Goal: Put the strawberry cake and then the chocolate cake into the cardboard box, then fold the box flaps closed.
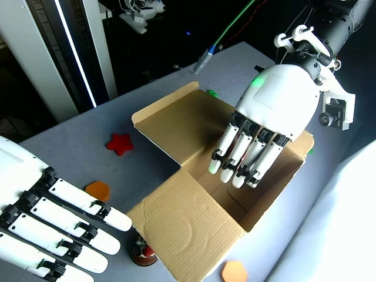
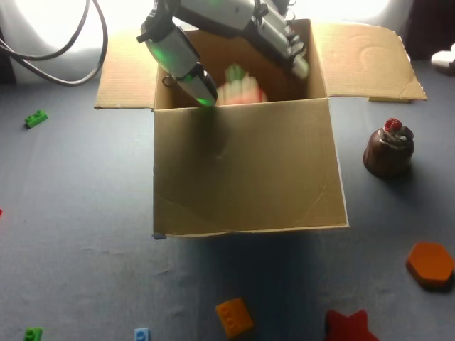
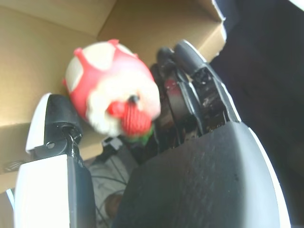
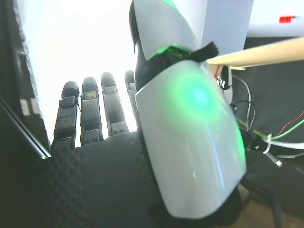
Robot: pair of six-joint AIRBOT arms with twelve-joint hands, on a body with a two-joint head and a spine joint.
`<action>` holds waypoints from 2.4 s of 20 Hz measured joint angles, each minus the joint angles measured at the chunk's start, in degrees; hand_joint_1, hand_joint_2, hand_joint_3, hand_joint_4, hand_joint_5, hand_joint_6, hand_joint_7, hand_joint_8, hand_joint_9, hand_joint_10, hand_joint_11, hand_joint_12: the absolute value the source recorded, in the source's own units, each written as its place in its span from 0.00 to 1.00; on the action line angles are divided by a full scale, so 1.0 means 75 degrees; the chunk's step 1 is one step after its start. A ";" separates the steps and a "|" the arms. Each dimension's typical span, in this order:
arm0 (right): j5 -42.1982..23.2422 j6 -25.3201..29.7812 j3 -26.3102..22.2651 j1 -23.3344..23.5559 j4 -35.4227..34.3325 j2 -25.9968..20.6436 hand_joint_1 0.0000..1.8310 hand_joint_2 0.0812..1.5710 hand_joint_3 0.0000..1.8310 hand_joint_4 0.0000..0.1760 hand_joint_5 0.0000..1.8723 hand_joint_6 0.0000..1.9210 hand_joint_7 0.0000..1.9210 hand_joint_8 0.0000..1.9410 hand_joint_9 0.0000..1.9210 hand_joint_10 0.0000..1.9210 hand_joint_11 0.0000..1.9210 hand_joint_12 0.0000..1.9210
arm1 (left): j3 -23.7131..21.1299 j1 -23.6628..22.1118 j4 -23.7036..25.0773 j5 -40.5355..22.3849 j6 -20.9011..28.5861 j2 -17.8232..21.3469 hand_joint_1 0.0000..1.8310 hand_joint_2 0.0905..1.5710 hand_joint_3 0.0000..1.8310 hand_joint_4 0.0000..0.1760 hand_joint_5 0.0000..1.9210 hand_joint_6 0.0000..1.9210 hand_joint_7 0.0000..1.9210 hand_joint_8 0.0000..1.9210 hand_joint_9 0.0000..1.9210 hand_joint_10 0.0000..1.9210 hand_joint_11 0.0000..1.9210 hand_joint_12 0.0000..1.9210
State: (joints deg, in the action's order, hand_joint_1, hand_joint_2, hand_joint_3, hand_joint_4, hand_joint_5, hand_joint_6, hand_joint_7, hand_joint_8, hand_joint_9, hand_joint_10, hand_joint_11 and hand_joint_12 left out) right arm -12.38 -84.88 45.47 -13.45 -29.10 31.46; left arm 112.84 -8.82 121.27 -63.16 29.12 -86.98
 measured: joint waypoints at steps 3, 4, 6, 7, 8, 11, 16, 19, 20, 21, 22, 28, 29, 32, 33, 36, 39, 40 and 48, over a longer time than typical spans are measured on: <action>0.0370 0.0052 0.0157 0.0000 -0.0411 0.0187 0.60 0.67 0.00 0.21 0.02 0.01 0.00 0.00 0.00 0.00 0.00 0.00 | 0.0108 -0.0137 -0.0020 -0.0070 0.0047 0.0012 0.16 0.65 0.00 0.43 0.01 0.00 0.00 0.00 0.04 0.00 0.00 0.23; 0.0533 -0.0035 0.0312 0.0000 -0.1011 0.0315 0.59 0.67 0.00 0.22 0.01 0.00 0.00 0.00 0.00 0.00 0.00 0.00 | 0.0189 -0.0189 -0.0029 -0.0160 0.0050 0.0026 0.14 0.66 0.00 0.39 0.02 0.00 0.00 0.00 0.03 0.00 0.00 0.20; 0.0764 -0.0224 0.0475 -0.0003 -0.1527 0.0347 0.58 0.68 0.00 0.21 0.00 0.00 0.00 0.00 0.00 0.00 0.00 0.00 | 0.0332 -0.0294 -0.0006 -0.0219 0.0052 0.0108 0.12 0.67 0.01 0.36 0.02 0.00 0.00 0.00 0.03 0.00 0.00 0.20; 0.0769 -0.0268 0.0548 -0.0003 -0.1571 0.0379 0.59 0.67 0.00 0.20 0.00 0.00 0.00 0.00 0.00 0.00 0.00 0.00 | 0.0347 -0.0347 0.0096 -0.0207 0.0050 0.0204 0.08 0.68 0.01 0.36 0.01 0.00 0.00 0.00 0.02 0.00 0.00 0.18; 0.0755 -0.0283 0.0612 -0.0006 -0.1679 0.0428 0.61 0.67 0.00 0.20 0.01 0.00 0.00 0.00 0.00 0.00 0.00 0.00 | 0.0364 -0.0391 0.0163 -0.0192 0.0050 0.0294 0.05 0.70 0.01 0.35 0.01 0.00 0.00 0.00 0.02 0.00 0.00 0.17; 0.0632 -0.0382 0.0804 -0.0399 -0.2620 0.0790 0.59 0.67 0.00 0.20 0.01 0.00 0.00 0.00 0.00 0.00 0.00 0.00 | 0.0090 -0.0501 0.0297 -0.0262 0.0099 0.0708 0.00 0.73 0.01 0.31 0.01 0.00 0.01 0.00 0.01 0.00 0.00 0.11; 0.0067 -0.0469 0.1527 -0.0836 -0.3392 0.1367 0.58 0.68 0.00 0.21 0.01 0.00 0.00 0.00 0.00 0.00 0.00 0.00 | -0.0423 -0.0565 0.0621 -0.0289 0.0192 0.1617 0.00 0.73 0.00 0.29 0.02 0.00 0.02 0.00 0.01 0.00 0.00 0.15; -0.0032 -0.0472 0.2043 -0.0933 -0.3838 0.1996 0.59 0.67 0.00 0.23 0.01 0.00 0.00 0.00 0.00 0.00 0.00 0.00 | -0.0766 -0.0498 0.0778 -0.0391 0.0309 0.2212 0.00 0.73 0.00 0.27 0.02 0.00 0.02 0.00 0.01 0.00 0.00 0.14; 0.0006 -0.0472 0.2171 -0.0933 -0.3981 0.2215 0.58 0.67 0.00 0.22 0.00 0.00 0.00 0.00 0.00 0.00 0.00 0.00 | -0.0799 -0.0469 0.0889 -0.0431 0.0335 0.2401 0.00 0.73 0.00 0.26 0.02 0.00 0.02 0.00 0.02 0.00 0.00 0.15; 0.0035 -0.0472 0.2288 -0.0915 -0.4106 0.2372 0.58 0.68 0.00 0.23 0.00 0.00 0.00 0.00 0.00 0.00 0.00 0.00 | -0.0842 -0.0434 0.0950 -0.0434 0.0356 0.2544 0.00 0.73 0.00 0.27 0.02 0.00 0.02 0.00 0.02 0.00 0.00 0.14; 0.0067 -0.0469 0.2390 -0.0871 -0.4182 0.2495 0.58 0.68 0.00 0.23 0.00 0.00 0.00 0.00 0.00 0.00 0.00 0.00 | -0.0842 -0.0420 0.0965 -0.0475 0.0385 0.2675 0.00 0.73 0.00 0.27 0.02 0.00 0.02 0.00 0.02 0.00 0.00 0.14; -0.0321 -0.0472 0.3203 -0.0621 -0.4473 0.3605 0.61 0.66 0.00 0.19 0.00 0.00 0.00 0.00 0.00 0.00 0.00 0.00 | -0.1055 -0.0423 0.1067 -0.0545 0.0554 0.3468 0.00 0.74 0.00 0.26 0.01 0.00 0.01 0.00 0.01 0.00 0.00 0.15; -0.0344 -0.0475 0.3299 -0.0621 -0.4479 0.3730 0.62 0.66 0.00 0.20 0.00 0.00 0.00 0.00 0.00 0.00 0.00 0.00 | -0.1084 -0.0423 0.1058 -0.0562 0.0562 0.3541 0.01 0.74 0.00 0.23 0.02 0.00 0.02 0.00 0.02 0.00 0.00 0.16; -0.0554 -0.0516 0.3739 -0.0772 -0.4488 0.4249 0.62 0.66 0.00 0.18 0.00 0.00 0.00 0.00 0.00 0.00 0.00 0.00 | -0.1326 -0.0216 0.1011 -0.0536 0.0600 0.3873 0.00 0.74 0.00 0.24 0.02 0.00 0.03 0.00 0.02 0.00 0.00 0.17; -0.0554 -0.0522 0.3803 -0.0825 -0.4503 0.4331 0.61 0.67 0.00 0.18 0.00 0.00 0.00 0.00 0.00 0.00 0.00 0.00 | -0.1416 -0.0146 0.1058 -0.0530 0.0624 0.3966 0.00 0.74 0.00 0.24 0.02 0.00 0.03 0.00 0.03 0.00 0.00 0.19; -0.0586 -0.0522 0.4007 -0.0901 -0.4549 0.4535 0.60 0.68 0.00 0.20 0.00 0.00 0.00 0.00 0.00 0.00 0.00 0.00 | -0.2011 0.0195 0.1067 -0.0460 0.0647 0.4401 0.00 0.74 0.00 0.24 0.02 0.00 0.03 0.00 0.03 0.00 0.00 0.21; -0.0629 -0.0527 0.4036 -0.0901 -0.4549 0.4593 0.60 0.68 0.00 0.17 0.00 0.00 0.00 0.00 0.00 0.00 0.00 0.00 | -0.2404 0.0568 0.0822 -0.0332 0.0676 0.4669 0.01 0.73 0.00 0.25 0.02 0.00 0.03 0.00 0.04 0.00 0.00 0.21; -0.0609 -0.0527 0.4036 -0.0903 -0.4555 0.4596 0.60 0.68 0.00 0.17 0.00 0.00 0.00 0.00 0.00 0.00 0.00 0.00 | -0.2474 0.0761 0.0612 -0.0219 0.0685 0.4733 0.01 0.73 0.00 0.25 0.02 0.00 0.03 0.00 0.04 0.00 0.00 0.21; -0.0629 -0.0525 0.4039 -0.0901 -0.4546 0.4593 0.63 0.76 0.00 0.00 0.36 0.56 0.38 0.59 0.20 0.58 0.00 0.89 | -0.2771 0.2031 -0.1405 0.0595 0.0571 0.5047 0.00 0.74 0.00 0.28 0.02 0.00 0.03 0.00 0.03 0.00 0.00 0.20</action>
State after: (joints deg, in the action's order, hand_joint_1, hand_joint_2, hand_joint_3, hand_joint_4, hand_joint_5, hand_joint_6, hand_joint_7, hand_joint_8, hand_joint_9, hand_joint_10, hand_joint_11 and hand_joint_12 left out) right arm -17.10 -88.82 75.77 -20.21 -63.20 65.91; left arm 92.05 6.42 110.74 -58.70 33.41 -49.12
